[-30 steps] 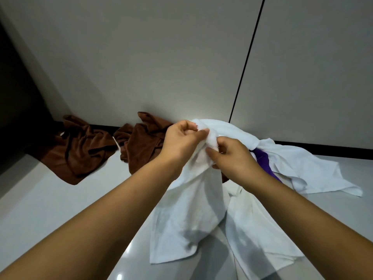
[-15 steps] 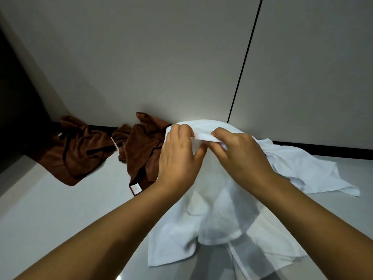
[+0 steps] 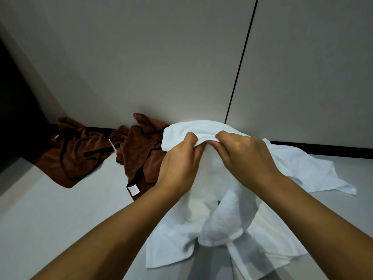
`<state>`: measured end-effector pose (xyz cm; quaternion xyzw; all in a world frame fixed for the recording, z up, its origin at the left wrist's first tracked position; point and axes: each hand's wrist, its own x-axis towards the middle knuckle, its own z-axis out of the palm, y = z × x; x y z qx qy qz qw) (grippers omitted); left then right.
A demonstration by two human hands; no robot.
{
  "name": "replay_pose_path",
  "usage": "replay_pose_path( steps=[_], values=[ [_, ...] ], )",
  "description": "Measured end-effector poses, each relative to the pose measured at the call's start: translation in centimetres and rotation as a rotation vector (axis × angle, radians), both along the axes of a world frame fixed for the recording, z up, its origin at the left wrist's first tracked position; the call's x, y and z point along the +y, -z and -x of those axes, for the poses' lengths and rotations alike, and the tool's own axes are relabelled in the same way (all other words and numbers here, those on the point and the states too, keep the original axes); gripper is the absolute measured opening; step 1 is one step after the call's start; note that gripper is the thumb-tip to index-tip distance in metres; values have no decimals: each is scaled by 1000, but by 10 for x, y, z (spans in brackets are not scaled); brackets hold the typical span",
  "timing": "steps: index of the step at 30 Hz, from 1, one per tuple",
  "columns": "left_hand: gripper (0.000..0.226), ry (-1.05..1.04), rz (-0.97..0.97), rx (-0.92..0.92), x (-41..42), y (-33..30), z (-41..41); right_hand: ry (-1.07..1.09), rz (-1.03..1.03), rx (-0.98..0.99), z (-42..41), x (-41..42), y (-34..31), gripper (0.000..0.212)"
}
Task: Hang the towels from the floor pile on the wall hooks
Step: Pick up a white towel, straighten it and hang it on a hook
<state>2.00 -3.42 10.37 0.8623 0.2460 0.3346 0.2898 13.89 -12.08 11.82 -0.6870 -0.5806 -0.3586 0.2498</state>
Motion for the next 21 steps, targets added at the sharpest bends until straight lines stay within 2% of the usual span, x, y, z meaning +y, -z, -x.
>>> replay_pose_path(
  steps=[5,7,9,13,18,21],
  values=[
    [14,-92,-136,77,15,7,5,53,-59,-133,-8,-7,-9,59],
    [21,-140,-150,69,20,9,8,75,-67,-124,-14,-10,-11,56],
    [25,-191,-149,56,30,10,14,130,-82,-87,-23,-16,-14,58],
    [15,-271,-172,58,52,16,29,235,-28,56,-47,-32,-21,59],
    [30,-285,-176,82,68,13,41,381,-35,158,-74,-55,-21,55],
    [30,-288,-165,88,76,8,46,482,-31,248,-86,-69,-20,58]
  ],
)
